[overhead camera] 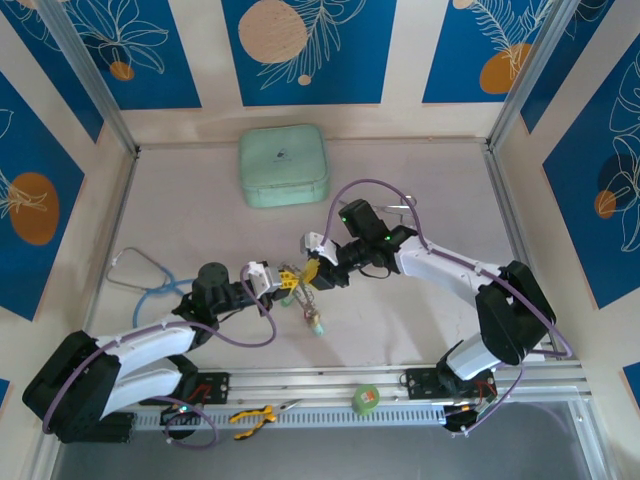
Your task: Put the keys on the keyring
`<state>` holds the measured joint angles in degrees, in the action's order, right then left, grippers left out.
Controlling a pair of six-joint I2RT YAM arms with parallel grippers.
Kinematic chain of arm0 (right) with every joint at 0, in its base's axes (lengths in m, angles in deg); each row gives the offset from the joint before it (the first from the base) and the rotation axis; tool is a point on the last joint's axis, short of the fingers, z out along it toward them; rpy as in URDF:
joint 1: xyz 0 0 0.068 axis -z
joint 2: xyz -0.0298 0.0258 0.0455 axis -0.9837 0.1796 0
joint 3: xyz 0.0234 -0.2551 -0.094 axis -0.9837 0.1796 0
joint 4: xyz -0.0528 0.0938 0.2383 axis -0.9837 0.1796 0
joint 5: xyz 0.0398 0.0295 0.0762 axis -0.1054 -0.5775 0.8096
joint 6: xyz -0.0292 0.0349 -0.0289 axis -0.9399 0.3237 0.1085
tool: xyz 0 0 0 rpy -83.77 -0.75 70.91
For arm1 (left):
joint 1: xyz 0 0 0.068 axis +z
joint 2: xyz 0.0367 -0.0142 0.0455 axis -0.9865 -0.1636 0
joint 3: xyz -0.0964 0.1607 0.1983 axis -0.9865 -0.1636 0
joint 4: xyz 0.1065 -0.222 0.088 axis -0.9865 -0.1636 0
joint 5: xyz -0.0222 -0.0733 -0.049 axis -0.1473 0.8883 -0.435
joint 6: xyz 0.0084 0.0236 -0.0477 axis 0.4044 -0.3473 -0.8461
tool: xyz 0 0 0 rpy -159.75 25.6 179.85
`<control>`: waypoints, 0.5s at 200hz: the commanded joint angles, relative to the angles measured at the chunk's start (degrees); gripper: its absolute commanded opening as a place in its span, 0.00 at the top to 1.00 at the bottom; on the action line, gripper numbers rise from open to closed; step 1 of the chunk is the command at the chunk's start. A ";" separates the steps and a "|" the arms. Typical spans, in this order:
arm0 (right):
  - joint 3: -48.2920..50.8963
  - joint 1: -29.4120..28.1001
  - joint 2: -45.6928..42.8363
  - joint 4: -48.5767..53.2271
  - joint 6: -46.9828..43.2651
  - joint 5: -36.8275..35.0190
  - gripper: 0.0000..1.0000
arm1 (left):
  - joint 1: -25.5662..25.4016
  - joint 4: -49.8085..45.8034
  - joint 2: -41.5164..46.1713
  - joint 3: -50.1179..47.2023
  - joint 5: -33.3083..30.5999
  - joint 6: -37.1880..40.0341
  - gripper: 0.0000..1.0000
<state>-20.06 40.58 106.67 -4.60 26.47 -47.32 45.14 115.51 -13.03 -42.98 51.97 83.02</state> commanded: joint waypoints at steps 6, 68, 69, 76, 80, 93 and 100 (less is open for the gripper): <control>1.45 0.09 -1.93 -3.39 0.74 3.71 0.74 | -0.45 5.51 -0.57 -0.41 2.50 -1.42 1.00; 1.10 -0.65 -0.45 -3.96 0.08 4.14 0.78 | -0.46 6.27 -0.95 -0.32 2.92 -1.75 1.00; 1.10 -0.66 -0.42 -3.96 0.08 4.16 0.79 | -0.44 6.26 -0.95 -0.32 2.92 -1.75 1.00; 1.01 -0.74 -0.27 -4.03 0.10 4.29 0.80 | -0.42 6.32 -1.07 -0.32 2.88 -1.80 1.00; 0.93 -0.77 -0.14 -4.12 0.13 4.27 0.81 | -0.46 6.38 -1.09 -0.32 2.89 -1.77 1.00; 0.62 -0.99 0.28 -4.08 0.12 4.53 0.84 | -0.42 6.57 -1.17 -0.24 2.97 -1.84 1.00; 0.48 -1.01 0.46 -4.13 0.09 4.70 0.85 | -0.42 6.81 -1.28 -0.28 3.01 -1.93 1.00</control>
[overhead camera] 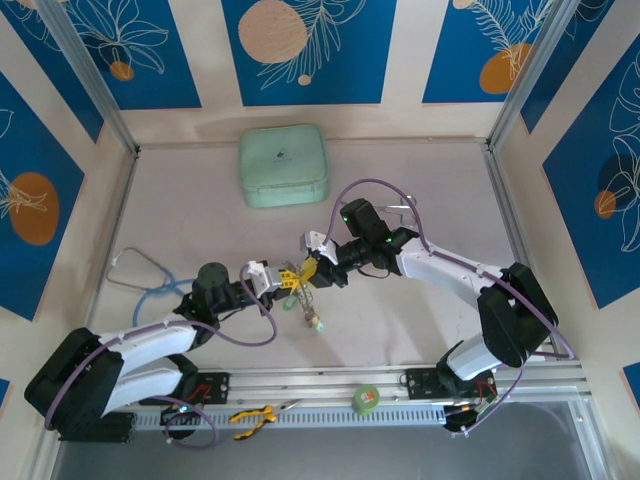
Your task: Put the keys on the keyring
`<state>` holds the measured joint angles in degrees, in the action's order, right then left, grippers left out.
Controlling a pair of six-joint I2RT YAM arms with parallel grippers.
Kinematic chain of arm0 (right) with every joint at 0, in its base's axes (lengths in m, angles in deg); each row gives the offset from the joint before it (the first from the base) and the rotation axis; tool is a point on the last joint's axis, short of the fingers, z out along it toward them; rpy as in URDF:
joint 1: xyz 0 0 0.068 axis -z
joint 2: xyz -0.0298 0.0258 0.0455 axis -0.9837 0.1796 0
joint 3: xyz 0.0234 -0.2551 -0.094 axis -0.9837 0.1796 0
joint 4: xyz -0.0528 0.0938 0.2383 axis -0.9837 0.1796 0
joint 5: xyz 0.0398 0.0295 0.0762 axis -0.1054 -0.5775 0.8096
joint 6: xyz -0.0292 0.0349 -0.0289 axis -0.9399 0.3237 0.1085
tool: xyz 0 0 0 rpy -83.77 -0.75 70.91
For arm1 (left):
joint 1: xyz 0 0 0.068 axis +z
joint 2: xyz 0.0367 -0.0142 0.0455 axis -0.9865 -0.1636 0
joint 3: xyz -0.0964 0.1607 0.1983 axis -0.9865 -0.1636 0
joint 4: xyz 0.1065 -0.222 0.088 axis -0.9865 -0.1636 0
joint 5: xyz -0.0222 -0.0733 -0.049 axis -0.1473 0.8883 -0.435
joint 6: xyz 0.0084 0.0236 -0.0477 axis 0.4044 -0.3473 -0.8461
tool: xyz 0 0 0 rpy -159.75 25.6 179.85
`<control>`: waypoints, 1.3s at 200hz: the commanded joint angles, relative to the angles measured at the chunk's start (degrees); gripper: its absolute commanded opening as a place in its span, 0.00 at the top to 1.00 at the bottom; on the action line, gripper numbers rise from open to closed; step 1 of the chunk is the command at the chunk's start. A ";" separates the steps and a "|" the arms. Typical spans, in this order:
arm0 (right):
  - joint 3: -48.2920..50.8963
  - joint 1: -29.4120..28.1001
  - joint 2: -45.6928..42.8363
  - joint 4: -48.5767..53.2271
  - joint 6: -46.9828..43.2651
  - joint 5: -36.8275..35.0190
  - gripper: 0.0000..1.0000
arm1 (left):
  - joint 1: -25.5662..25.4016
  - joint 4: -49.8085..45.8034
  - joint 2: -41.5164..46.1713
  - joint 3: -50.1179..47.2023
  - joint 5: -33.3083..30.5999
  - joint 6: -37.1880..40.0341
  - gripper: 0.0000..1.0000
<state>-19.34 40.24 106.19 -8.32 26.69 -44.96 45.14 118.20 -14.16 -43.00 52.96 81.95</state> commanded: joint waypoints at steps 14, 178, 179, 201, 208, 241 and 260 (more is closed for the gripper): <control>-0.41 -0.83 1.27 -0.34 -0.14 2.45 0.88 | -0.42 4.42 -0.26 -0.30 2.01 -1.02 1.00; -14.08 -8.97 3.54 24.97 -15.88 -21.33 1.00 | -1.09 -15.21 2.46 5.33 -0.71 4.33 0.87; -14.19 -9.08 3.57 25.10 -15.96 -21.49 1.00 | -1.06 -15.19 2.46 5.33 -0.74 4.33 0.87; -14.96 -9.96 3.98 26.07 -16.17 -22.69 1.00 | -1.09 -14.74 2.82 5.17 -0.64 4.13 0.92; -14.45 -9.63 3.52 25.12 -15.46 -21.64 1.00 | -1.12 -14.26 2.90 5.00 -0.66 4.02 0.95; -7.26 -4.61 -1.44 13.69 -7.93 -11.62 0.80 | -1.12 -10.69 2.95 3.48 -0.64 2.69 1.00; -3.10 -2.14 -3.10 7.76 -3.62 -6.21 0.75 | -1.05 -8.15 2.88 2.46 -0.52 1.87 1.00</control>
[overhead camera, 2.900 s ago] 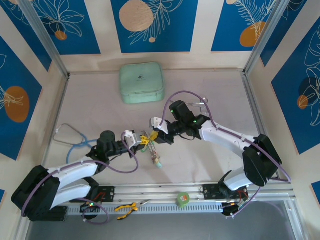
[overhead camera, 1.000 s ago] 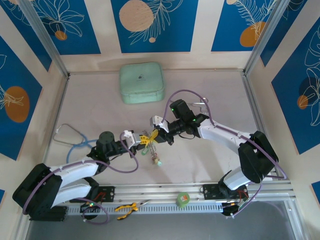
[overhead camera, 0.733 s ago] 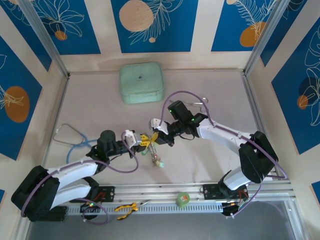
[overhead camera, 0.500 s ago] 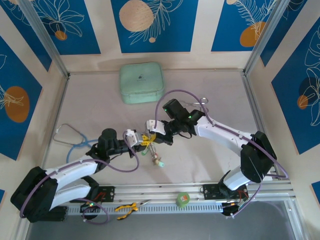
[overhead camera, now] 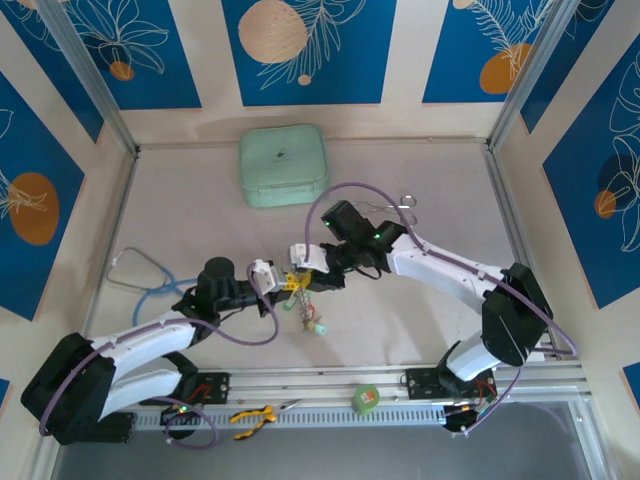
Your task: Put the keys on the keyring
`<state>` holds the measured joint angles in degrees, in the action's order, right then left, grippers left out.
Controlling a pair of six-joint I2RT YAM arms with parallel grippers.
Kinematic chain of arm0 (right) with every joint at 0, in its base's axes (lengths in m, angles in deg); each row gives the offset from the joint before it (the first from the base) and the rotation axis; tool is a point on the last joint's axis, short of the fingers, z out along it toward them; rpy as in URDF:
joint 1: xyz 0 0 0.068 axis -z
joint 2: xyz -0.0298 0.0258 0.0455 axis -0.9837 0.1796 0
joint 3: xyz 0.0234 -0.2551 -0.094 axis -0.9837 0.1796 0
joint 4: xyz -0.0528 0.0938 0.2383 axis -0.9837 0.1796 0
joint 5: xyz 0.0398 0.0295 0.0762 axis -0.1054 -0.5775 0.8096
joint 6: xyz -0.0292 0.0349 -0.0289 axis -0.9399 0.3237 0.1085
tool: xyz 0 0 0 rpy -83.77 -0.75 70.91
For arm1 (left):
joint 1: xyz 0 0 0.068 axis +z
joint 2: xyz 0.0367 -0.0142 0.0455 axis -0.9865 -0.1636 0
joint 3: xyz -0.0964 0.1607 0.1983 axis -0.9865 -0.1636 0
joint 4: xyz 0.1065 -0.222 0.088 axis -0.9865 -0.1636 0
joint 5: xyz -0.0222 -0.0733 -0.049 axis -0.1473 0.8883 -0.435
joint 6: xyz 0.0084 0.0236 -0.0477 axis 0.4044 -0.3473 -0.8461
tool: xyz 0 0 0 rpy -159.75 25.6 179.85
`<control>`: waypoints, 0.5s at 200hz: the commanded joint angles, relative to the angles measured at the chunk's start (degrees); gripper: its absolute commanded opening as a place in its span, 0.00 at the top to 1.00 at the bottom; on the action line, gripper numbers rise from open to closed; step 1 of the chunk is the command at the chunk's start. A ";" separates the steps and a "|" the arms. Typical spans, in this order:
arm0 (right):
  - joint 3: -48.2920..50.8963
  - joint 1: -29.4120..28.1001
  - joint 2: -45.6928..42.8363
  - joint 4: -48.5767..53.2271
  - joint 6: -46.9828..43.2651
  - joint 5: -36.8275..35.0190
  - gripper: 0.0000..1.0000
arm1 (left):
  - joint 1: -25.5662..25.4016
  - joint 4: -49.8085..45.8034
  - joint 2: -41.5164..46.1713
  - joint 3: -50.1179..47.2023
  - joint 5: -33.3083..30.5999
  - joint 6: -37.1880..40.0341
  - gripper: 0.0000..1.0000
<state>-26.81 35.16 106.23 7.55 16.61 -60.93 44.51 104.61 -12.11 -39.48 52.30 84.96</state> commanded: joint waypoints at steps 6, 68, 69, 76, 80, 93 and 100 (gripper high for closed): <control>5.17 3.17 -3.25 -9.02 7.26 10.45 0.75 | -0.42 5.98 0.83 -1.34 0.26 -1.28 1.00; 7.15 3.09 -2.42 -12.63 9.24 13.11 0.75 | -0.46 9.67 0.17 -2.65 0.52 -1.84 1.00; 7.15 3.09 -2.42 -12.66 9.24 13.17 0.75 | -0.43 9.67 0.21 -2.66 0.50 -1.84 1.00; 7.15 3.03 -2.20 -12.56 9.19 13.60 0.75 | -0.40 9.85 0.23 -2.67 0.55 -1.94 1.00; 7.10 3.01 -2.11 -12.46 9.12 13.78 0.75 | -0.45 9.86 0.22 -2.67 0.57 -2.00 1.00; 7.06 2.83 -1.91 -12.27 8.82 13.90 0.75 | -0.44 9.94 0.17 -2.67 0.55 -2.06 1.00; 6.93 2.75 -1.68 -12.19 8.70 13.82 0.75 | -0.45 10.12 0.21 -2.73 0.49 -2.09 1.00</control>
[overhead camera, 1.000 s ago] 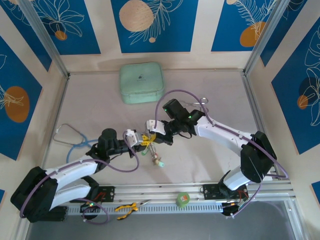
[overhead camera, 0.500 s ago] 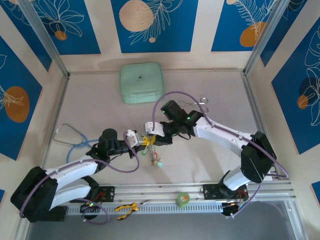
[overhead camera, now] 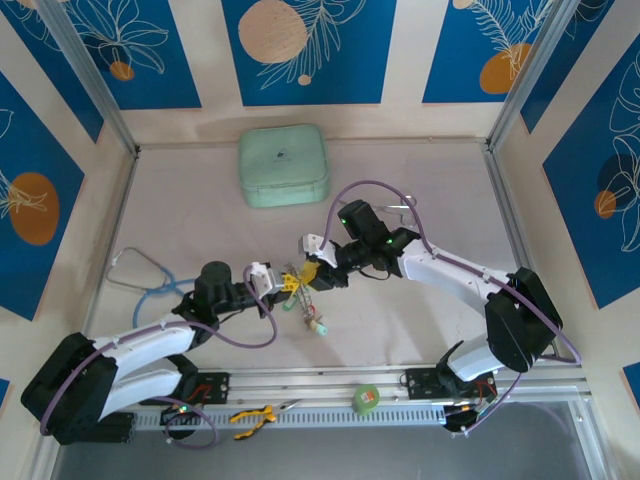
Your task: Put the keys on the keyring
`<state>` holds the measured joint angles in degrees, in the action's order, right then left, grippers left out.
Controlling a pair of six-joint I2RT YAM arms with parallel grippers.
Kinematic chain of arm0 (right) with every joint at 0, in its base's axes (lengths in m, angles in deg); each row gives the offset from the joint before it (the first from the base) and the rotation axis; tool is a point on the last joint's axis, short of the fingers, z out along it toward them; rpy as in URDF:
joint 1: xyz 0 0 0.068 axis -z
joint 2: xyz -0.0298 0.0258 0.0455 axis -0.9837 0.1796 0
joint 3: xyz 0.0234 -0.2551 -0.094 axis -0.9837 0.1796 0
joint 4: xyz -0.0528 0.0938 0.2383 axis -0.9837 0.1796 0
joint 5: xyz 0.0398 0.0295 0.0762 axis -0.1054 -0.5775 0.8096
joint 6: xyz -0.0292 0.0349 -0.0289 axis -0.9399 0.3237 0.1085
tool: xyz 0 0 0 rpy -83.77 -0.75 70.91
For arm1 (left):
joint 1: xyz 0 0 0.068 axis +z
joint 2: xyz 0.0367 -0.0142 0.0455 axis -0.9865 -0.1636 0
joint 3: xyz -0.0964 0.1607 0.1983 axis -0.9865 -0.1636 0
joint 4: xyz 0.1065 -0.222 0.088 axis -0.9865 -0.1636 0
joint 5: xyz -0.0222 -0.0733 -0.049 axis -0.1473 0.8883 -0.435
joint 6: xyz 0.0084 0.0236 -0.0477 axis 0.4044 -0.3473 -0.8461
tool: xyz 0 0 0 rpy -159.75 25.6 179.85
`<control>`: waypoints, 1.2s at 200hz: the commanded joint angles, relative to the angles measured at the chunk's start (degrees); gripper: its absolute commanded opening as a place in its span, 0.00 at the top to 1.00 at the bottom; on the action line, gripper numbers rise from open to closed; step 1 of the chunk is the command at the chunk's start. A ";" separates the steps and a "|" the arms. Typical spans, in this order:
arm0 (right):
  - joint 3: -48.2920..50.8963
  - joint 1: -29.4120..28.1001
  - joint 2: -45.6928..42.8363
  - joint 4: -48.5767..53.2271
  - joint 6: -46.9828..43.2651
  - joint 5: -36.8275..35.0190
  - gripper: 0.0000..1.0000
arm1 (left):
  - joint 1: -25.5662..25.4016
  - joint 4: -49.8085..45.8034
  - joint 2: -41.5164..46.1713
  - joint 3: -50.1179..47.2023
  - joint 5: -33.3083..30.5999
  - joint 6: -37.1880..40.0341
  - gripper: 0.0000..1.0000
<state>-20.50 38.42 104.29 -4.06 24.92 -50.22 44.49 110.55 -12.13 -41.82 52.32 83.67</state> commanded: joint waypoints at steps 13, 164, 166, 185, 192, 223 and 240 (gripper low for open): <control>0.40 -0.70 0.57 -0.26 0.05 3.04 0.76 | -0.39 4.40 0.12 -0.41 0.59 -0.91 1.00; -9.12 -3.68 3.23 17.10 -11.53 -9.86 1.00 | -0.42 -5.80 1.38 2.70 -0.85 1.87 0.82; -9.48 -3.86 3.29 17.52 -11.85 -10.33 1.00 | -0.43 -5.90 1.40 2.73 -0.85 1.87 0.82; -11.81 -5.21 4.29 20.89 -13.42 -13.72 1.00 | -0.35 -5.89 1.31 2.92 -0.64 1.83 0.84; -12.52 -5.75 4.58 21.72 -13.89 -14.76 1.00 | -0.38 -5.84 1.16 3.00 -0.49 1.73 0.85; -15.71 -8.17 6.47 25.11 -15.39 -18.81 1.00 | -0.42 -5.13 0.84 3.35 -0.03 1.72 0.90; -16.87 -8.97 7.00 25.92 -15.73 -19.63 1.00 | -0.49 -4.96 0.76 3.53 0.21 1.65 0.94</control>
<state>-35.14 30.97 110.17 17.01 11.39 -67.86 44.44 105.06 -11.48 -40.38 51.69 84.74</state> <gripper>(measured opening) 0.048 0.081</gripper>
